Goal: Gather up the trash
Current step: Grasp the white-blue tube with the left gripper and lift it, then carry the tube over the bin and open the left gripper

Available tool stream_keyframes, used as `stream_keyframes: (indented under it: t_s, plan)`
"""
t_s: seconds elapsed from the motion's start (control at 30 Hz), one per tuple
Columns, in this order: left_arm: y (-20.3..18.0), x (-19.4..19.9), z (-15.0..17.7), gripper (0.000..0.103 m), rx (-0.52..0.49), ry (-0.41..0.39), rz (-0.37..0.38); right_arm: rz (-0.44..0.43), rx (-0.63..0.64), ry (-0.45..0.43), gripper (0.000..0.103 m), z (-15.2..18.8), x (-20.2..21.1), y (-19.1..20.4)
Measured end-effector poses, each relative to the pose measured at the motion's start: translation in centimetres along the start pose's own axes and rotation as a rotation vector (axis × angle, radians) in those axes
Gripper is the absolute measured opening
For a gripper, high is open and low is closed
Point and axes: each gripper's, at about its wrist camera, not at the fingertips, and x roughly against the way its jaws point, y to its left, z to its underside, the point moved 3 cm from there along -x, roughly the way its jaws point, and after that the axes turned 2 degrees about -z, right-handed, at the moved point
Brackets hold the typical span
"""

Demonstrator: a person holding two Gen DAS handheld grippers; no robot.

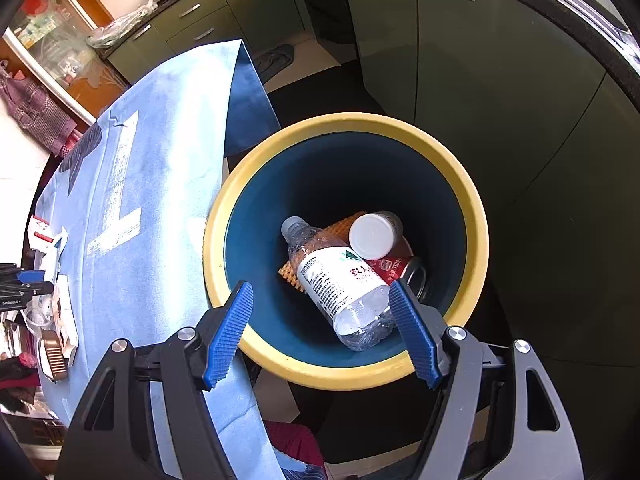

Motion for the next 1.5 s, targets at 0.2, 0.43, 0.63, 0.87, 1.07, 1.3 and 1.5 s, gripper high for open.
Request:
stream_keyframes:
  t_s: [0.2,0.43,0.63,0.87,1.07,1.3,1.5]
  plan:
    - [-0.2,0.3,-0.4,0.021,-0.015,-0.01,0.012,-0.001,-0.007,-0.008,0.07,0.0,0.3,-0.3]
    - [-0.9,3.8,-0.3,0.02,-0.037,-0.08,0.044,-0.011,-0.005,-0.012,0.07,0.1,0.5,-0.2]
    - [-3.2,8.0,-1.0,0.02,-0.092,-0.165,0.073,-0.014,-0.008,-0.027,0.07,0.2,1.2,-0.3]
    - [-12.1,10.9,-4.0,0.019,-0.25,-0.2,0.119,-0.023,-0.026,-0.069,0.07,1.1,3.3,-1.5]
    - [-17.1,11.5,-5.4,0.015,-0.334,-0.201,0.108,-0.045,-0.031,-0.074,0.07,2.3,3.8,-2.7]
    - [-21.2,13.6,-6.5,0.015,-0.395,-0.248,0.125,-0.056,-0.053,-0.094,0.07,2.7,4.4,-4.0]
    - [-25.4,15.1,-8.4,0.015,-0.44,-0.286,0.143,-0.033,-0.068,-0.131,0.07,3.9,6.4,-5.5]
